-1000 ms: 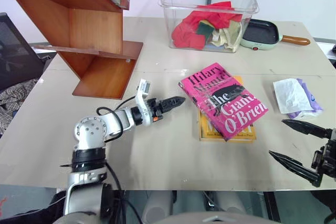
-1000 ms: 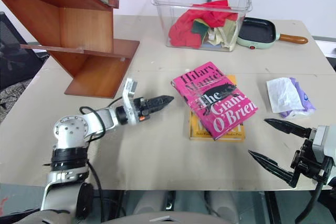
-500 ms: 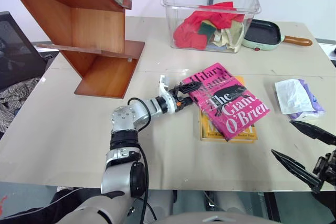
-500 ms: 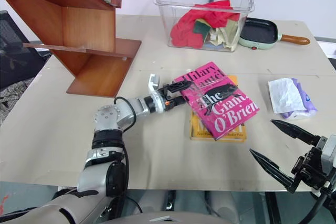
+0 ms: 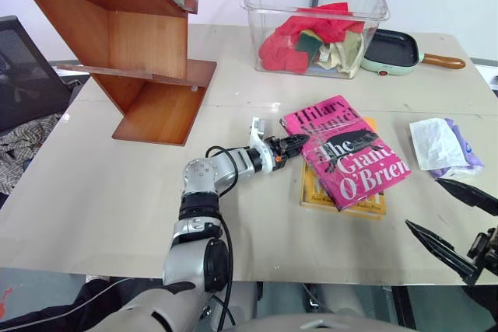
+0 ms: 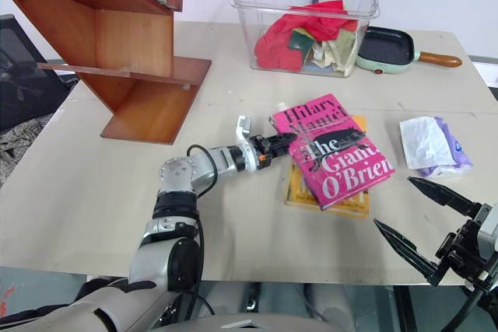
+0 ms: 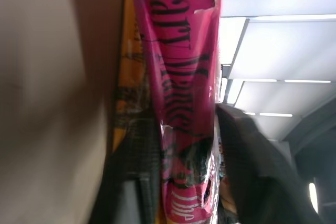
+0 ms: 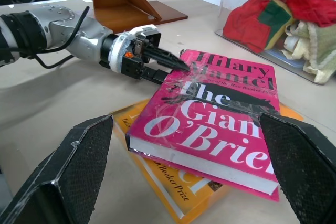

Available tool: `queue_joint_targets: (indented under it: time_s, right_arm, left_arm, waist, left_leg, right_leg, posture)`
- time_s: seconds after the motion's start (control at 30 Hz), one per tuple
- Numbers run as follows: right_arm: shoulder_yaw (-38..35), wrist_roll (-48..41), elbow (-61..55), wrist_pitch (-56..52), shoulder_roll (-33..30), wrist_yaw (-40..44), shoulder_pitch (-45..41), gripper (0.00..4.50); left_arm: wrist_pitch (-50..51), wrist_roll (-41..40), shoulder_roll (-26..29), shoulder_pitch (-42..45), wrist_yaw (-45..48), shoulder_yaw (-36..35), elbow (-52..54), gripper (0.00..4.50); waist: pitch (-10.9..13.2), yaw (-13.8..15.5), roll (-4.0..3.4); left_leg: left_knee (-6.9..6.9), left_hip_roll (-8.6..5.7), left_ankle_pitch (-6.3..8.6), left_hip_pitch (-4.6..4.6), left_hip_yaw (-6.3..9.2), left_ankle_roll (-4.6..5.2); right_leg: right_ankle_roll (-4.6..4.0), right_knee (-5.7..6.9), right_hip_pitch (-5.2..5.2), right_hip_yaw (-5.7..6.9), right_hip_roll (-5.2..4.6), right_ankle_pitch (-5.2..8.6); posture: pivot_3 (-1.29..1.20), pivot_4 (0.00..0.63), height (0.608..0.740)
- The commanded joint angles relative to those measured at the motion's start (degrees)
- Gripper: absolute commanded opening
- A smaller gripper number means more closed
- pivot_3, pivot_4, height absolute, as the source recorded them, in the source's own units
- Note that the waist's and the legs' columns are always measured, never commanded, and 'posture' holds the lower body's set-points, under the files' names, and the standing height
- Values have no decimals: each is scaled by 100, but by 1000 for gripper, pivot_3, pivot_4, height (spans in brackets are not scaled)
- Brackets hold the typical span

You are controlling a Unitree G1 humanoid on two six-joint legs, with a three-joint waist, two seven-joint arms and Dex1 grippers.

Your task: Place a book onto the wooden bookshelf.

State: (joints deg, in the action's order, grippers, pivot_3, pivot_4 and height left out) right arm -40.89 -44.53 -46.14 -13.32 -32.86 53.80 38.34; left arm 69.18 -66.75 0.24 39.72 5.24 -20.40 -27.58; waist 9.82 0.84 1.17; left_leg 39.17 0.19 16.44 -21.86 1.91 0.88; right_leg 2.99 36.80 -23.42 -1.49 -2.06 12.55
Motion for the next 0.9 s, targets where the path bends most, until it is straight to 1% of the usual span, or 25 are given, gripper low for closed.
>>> queue_joint_targets:
  time_s: [0.03,0.1,0.27,0.4,0.43,0.5,0.6,0.63,0.73,0.8,0.9]
  right_arm:
    - [-14,-47,-110,20,-83,-116,-42,4500]
    - [39,-44,-113,0,-120,-158,-92,4500]
    - [250,-34,-38,-9,-192,-257,-356,4500]
    - [531,16,120,-3,-238,-324,-709,4500]
    - [603,4,171,-7,-255,-338,-827,4500]
    - [759,10,299,-2,-302,-349,-1083,4500]
    - [979,-24,530,-32,-376,-350,-1530,4500]
    - [1044,-25,605,-36,-398,-334,-1654,4500]
    - [1256,-19,874,-32,-442,-287,-2078,4500]
    - [1402,2,1045,-18,-468,-247,-2338,4500]
    - [1564,62,1314,44,-498,-167,-2684,4500]
  left_arm:
    - [86,58,38,-59,177,-9,232,108]
    - [20,39,190,-119,330,-52,576,34]
    - [133,-285,628,-189,437,-284,1550,20]
    - [50,-368,1061,-102,506,-344,2311,20]
    - [-71,-179,1269,-86,673,-199,2606,20]
    - [-575,525,1913,-144,1382,408,3409,20]
    - [-1737,1859,3003,-113,2344,1299,4212,20]
    - [-2097,2214,3288,-75,2601,1493,4368,20]
    - [-3092,3052,3866,218,3052,1715,4597,20]
    - [-3888,3734,4309,337,3514,1980,4775,20]
    - [-5137,4777,4871,591,4019,2276,4741,20]
  waist:
    - [0,-3,0]
    - [0,-7,0]
    - [1,-54,1]
    - [1,-17,0]
    - [2,-7,1]
    - [5,-5,6]
    - [4,-8,3]
    - [4,-9,3]
    - [6,-8,1]
    - [8,-10,2]
    - [9,-11,2]
  left_leg:
    - [0,0,0,0,0,0]
    - [0,0,0,0,1,0]
    - [-2,11,0,1,10,-1]
    - [-2,11,-1,1,11,-3]
    - [-2,9,-1,3,9,-3]
    - [-2,7,-2,-1,10,-5]
    - [-7,7,-13,2,5,-25]
    - [-9,6,-13,2,2,-25]
    - [-12,6,-8,3,-5,-16]
    - [-12,7,-3,2,-10,-6]
    - [-15,9,-3,-1,-17,-6]
  right_leg:
    - [-4,0,0,2,0,2]
    - [-19,1,0,1,0,11]
    - [-19,3,-6,-7,5,10]
    - [-17,5,-6,-6,4,9]
    - [-17,5,-6,-10,2,9]
    - [-18,3,-7,-8,2,9]
    - [-21,2,-8,-9,4,10]
    - [-22,1,-7,-12,2,11]
    - [-24,-3,-7,-13,3,12]
    - [-24,-2,-8,-10,4,12]
    - [-23,-4,-10,-8,4,13]
  posture:
    - [0,150,740]
    - [0,150,740]
    - [0,150,740]
    - [0,150,740]
    - [0,150,740]
    - [0,150,740]
    - [0,150,740]
    - [0,150,740]
    - [0,150,740]
    - [0,150,740]
    - [0,150,740]
